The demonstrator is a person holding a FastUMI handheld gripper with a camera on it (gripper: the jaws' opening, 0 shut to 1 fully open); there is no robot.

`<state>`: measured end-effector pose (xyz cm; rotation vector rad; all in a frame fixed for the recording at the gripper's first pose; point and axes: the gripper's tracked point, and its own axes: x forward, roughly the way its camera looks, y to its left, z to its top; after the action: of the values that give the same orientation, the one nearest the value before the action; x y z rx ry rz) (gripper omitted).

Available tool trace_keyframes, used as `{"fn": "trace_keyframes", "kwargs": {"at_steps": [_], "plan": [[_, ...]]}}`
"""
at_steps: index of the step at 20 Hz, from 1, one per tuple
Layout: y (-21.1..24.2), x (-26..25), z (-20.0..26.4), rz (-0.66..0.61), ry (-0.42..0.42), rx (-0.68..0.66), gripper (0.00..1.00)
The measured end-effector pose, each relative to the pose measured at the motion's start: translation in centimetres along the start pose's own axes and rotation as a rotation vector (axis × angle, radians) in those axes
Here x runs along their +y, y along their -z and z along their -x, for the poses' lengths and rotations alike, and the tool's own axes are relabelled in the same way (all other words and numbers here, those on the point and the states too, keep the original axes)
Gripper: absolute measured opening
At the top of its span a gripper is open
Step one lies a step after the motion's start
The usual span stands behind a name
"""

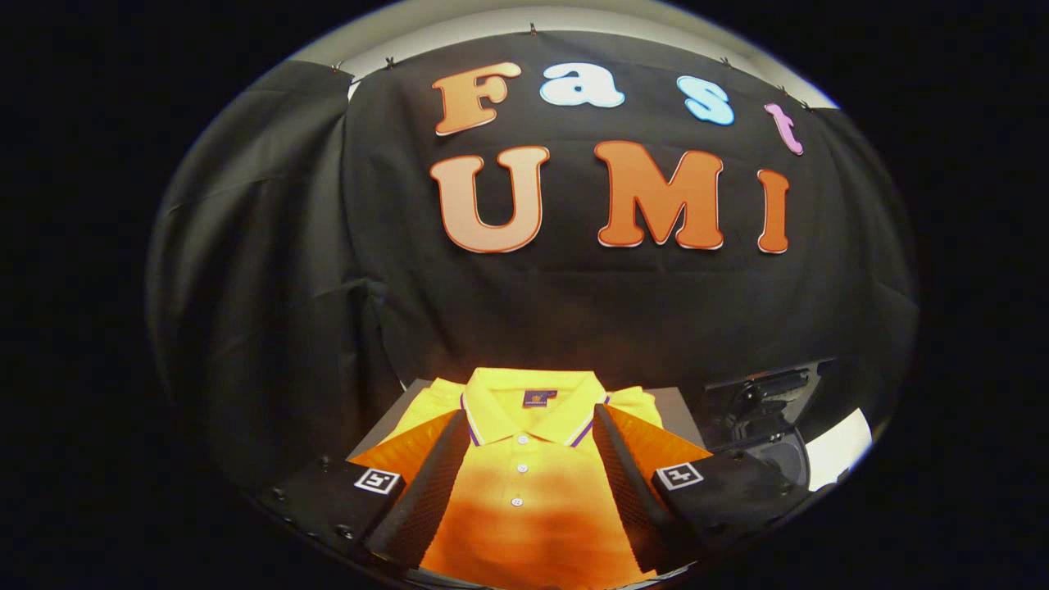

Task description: Put the clothes into the washing machine and then close the washing machine lid.

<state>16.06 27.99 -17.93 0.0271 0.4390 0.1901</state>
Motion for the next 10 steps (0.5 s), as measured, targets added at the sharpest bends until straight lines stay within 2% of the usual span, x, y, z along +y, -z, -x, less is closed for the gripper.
{"fn": "trace_keyframes", "kwargs": {"at_steps": [5,10], "plan": [[3.9,0.4,-3.5,-0.036,0.024,0.152,0.97],[6.6,0.5,-4.9,-0.034,0.069,0.286,0.97]]}}
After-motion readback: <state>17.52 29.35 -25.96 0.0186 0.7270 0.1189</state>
